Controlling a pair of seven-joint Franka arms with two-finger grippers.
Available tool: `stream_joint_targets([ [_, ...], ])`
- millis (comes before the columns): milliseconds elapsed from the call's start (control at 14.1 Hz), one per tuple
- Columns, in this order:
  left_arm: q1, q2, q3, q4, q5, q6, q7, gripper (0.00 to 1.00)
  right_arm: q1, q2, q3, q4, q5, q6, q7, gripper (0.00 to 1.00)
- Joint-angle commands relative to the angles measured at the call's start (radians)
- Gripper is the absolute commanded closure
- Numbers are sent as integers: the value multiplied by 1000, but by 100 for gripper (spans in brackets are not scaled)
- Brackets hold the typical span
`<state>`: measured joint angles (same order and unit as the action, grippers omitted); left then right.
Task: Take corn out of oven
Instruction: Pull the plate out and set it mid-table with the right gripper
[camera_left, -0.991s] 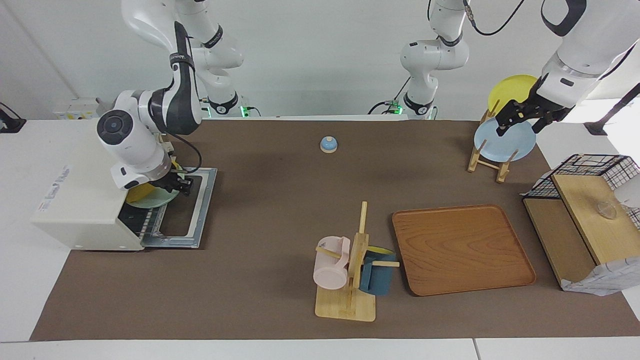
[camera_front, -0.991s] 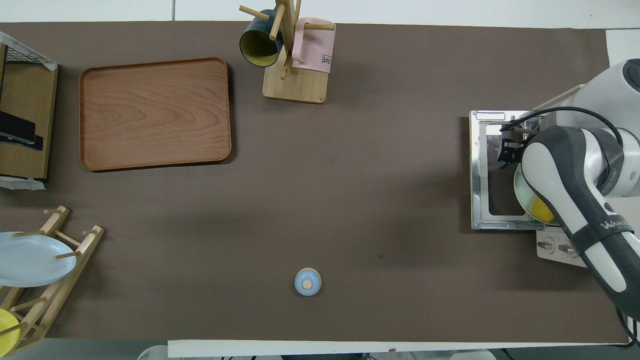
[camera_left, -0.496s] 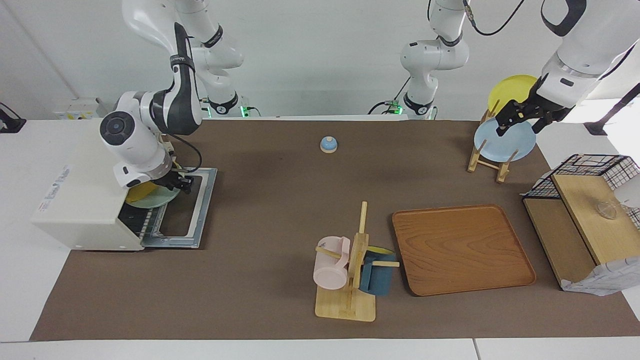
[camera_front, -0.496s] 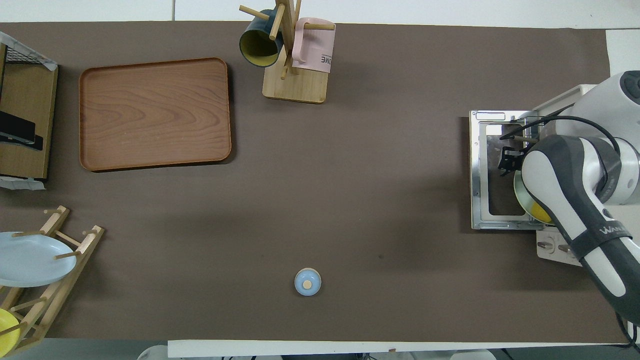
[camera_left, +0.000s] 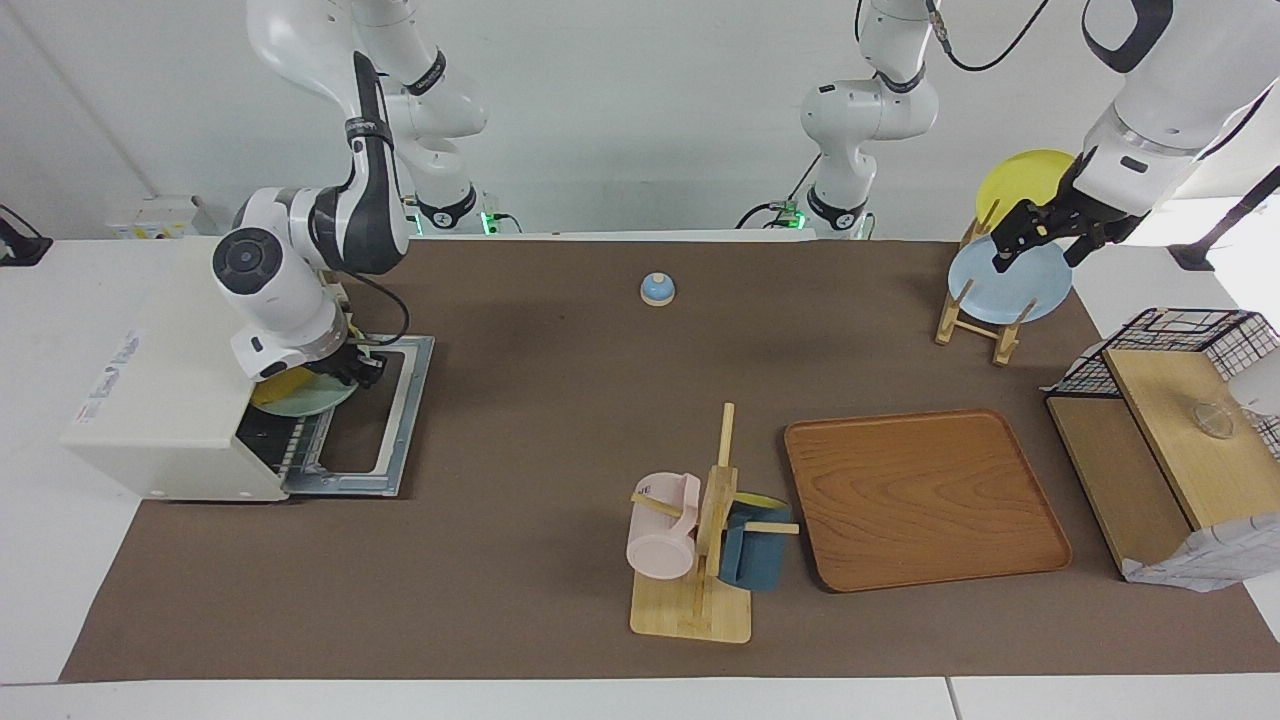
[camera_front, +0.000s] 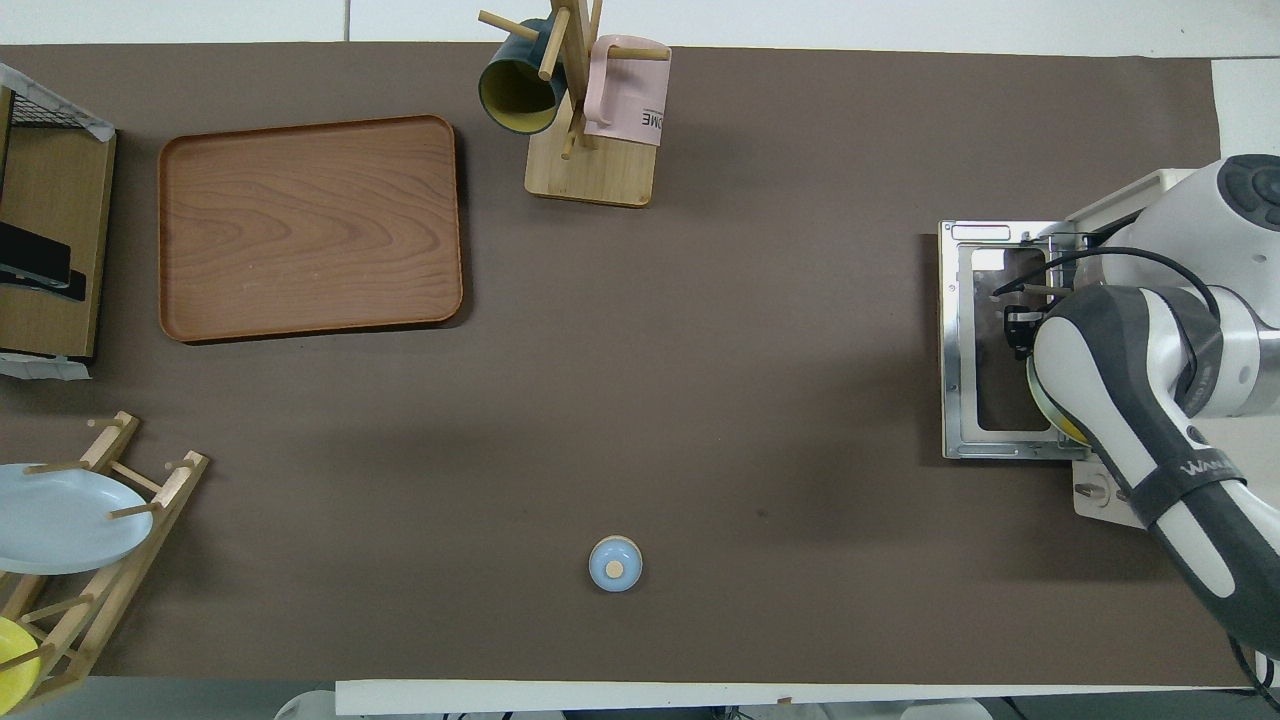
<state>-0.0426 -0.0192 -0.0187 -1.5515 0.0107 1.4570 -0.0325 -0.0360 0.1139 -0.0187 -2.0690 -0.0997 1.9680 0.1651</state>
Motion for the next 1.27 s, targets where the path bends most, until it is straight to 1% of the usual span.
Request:
stream_joint_targets([
  [0,7,-2,0,-1,-11,-12,-3,0,-4,-19,6,-13,-24,-20,-22,100],
  [142,6,-4,-1,-1,-11,-23,2,0,2,-10,14,27,-34,-40,-21,100],
  [212,1,-8,0,-1,-11,-59,-1,0,27,6,19,68,-32,-72,-12,100],
  [283,-2,-10,0,-1,-11,-84,-3,0,78,18,19,116,-31,-119,2,100],
  [354,-2,-10,-1,-1,-11,-95,-1,0,134,33,19,166,-31,-167,58,100],
  [496,7,-10,0,1,-11,-80,-7,0,258,58,19,233,-25,-224,204,100],
  [566,6,-8,0,4,-3,-78,-4,0,331,76,19,286,-17,-259,278,100],
  [637,6,-8,0,1,3,-79,-4,0,393,128,20,372,-12,-303,351,100],
  [779,19,-11,0,-7,5,-87,-7,0,477,276,20,600,66,-395,473,100],
  [850,21,-11,0,-6,5,-89,-9,0,539,370,22,722,107,-426,566,100],
  [920,18,-11,0,-4,5,-89,-9,0,585,439,23,810,132,-423,644,100],
  [991,18,-11,0,-4,5,-89,-10,0,628,523,31,911,161,-402,730,100],
  [1062,18,-13,0,-5,5,-90,-15,0,669,580,46,975,176,-344,816,100],
  [1133,18,-21,0,-15,5,-89,-15,0,686,622,65,998,179,-287,873,100],
  [1204,18,-33,0,-44,6,-81,-15,0,697,647,84,1000,178,-234,895,100],
])
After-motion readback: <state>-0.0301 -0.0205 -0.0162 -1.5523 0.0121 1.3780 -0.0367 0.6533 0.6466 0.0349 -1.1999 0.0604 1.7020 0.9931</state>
